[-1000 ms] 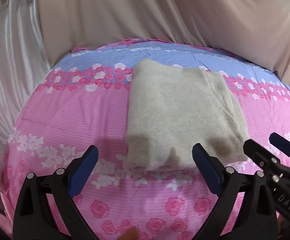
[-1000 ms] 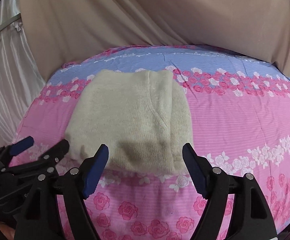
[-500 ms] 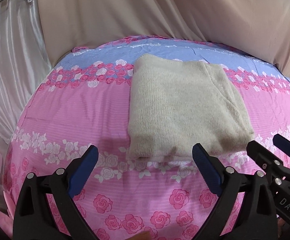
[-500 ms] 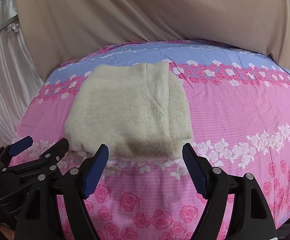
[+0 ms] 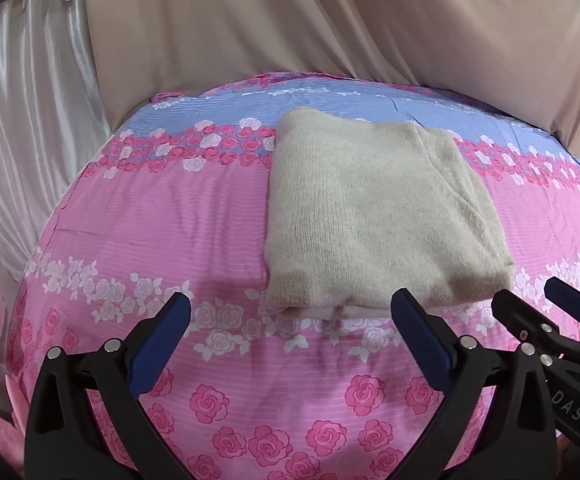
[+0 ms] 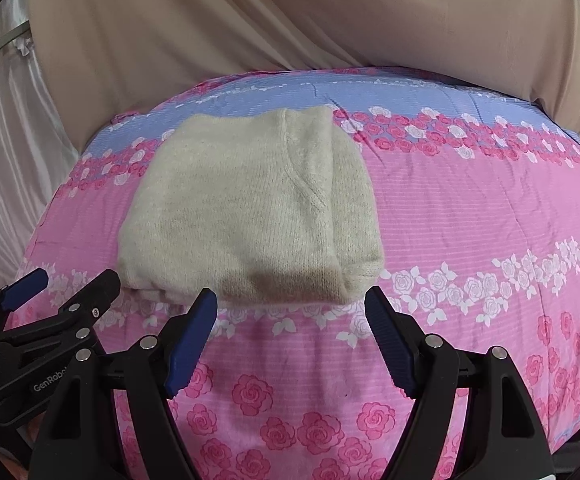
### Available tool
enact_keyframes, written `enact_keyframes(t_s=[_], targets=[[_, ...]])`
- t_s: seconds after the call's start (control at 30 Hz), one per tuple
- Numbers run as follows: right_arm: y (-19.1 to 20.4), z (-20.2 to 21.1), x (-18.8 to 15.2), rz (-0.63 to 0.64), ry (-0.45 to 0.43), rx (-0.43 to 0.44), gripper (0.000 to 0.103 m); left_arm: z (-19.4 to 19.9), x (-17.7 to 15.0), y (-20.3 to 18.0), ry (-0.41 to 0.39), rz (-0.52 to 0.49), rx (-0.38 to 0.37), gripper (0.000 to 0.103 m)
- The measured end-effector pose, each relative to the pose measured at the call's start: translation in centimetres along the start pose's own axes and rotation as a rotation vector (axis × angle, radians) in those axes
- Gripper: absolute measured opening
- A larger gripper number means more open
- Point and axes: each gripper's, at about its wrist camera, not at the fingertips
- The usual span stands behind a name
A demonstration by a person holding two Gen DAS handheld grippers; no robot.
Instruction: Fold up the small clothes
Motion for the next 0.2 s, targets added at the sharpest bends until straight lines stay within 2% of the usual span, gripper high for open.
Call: enact_keyframes(t_s=[0.2], targets=[[-0.05, -0.19, -0.17, -0.002, 0.007, -0.003, 0.074, -0.08, -0.01, -0.09, 0.008, -0.003, 0.006, 0.098]])
Point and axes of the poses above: each gripper's, at about its wrist camera, not at the fingertips, and z roughly against the way its jaws point, y to its left, x to its top, and after that the axes turned 2 degrees about x, right-handed
